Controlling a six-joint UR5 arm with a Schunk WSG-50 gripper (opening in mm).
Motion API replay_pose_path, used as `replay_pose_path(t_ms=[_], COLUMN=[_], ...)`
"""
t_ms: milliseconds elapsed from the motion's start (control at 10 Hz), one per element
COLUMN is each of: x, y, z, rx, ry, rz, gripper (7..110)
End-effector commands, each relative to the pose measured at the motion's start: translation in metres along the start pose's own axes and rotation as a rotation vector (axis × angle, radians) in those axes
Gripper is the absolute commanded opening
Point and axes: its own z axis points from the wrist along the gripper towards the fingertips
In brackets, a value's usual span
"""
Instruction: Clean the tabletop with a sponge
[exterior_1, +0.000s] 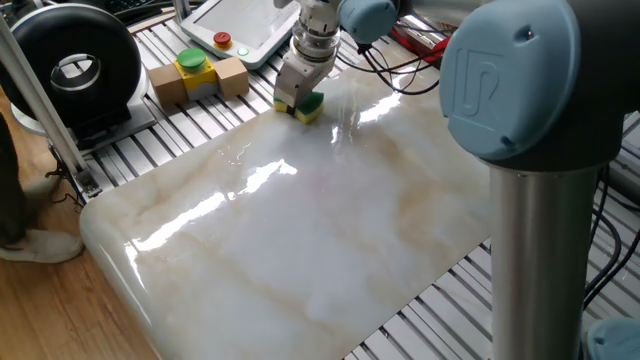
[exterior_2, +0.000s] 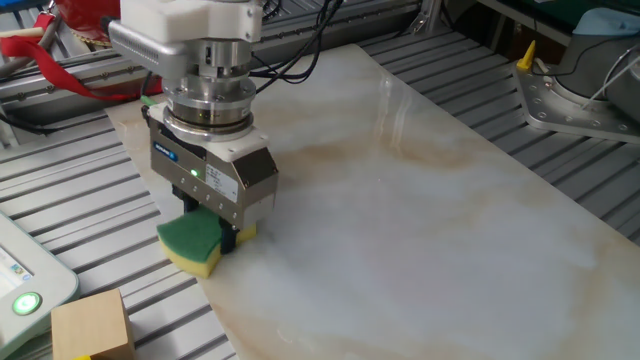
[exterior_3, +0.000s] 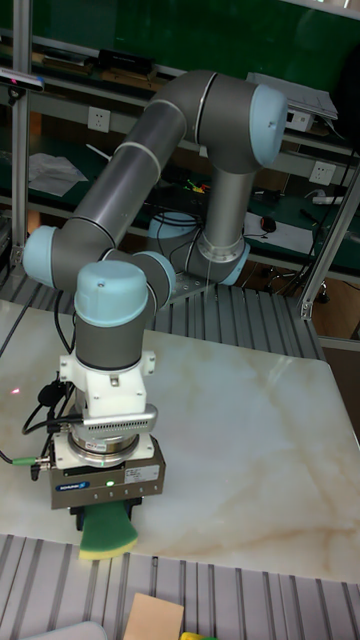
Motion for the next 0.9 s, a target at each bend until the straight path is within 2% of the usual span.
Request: replay_pose_path(t_ms=[0,500,600,800], x=[-0.007,-0.006,-0.005,0.007], y=[0.007,0.014,0.009,-0.009], z=[0.003,-0.001,-0.001,-0.003], rx=[-0.007,0.007,0.015,0.083], ry=[-0.006,0.021,0.031,0.081], rz=[0.025,0.047,0.041,0.037], gripper=[7,7,7,7])
